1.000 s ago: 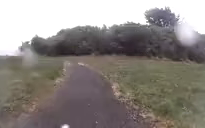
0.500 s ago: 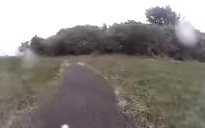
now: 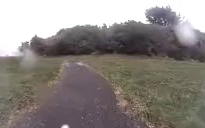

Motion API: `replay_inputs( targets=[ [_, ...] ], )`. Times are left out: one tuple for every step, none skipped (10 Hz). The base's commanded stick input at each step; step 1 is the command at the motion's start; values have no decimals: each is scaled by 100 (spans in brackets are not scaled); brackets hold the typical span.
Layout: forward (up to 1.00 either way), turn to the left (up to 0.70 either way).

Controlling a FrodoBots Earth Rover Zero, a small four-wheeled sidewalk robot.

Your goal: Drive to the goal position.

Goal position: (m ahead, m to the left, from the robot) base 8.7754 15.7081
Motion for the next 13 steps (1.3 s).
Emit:
replay_inputs(
  targets=[
    [48,40],
    [70,35],
    [70,35],
    [70,35],
    [70,35],
    [70,35],
    [70,35],
    [70,35],
    [70,26],
    [70,10],
    [70,0],
    [70,0],
    [70,17]
  ],
)
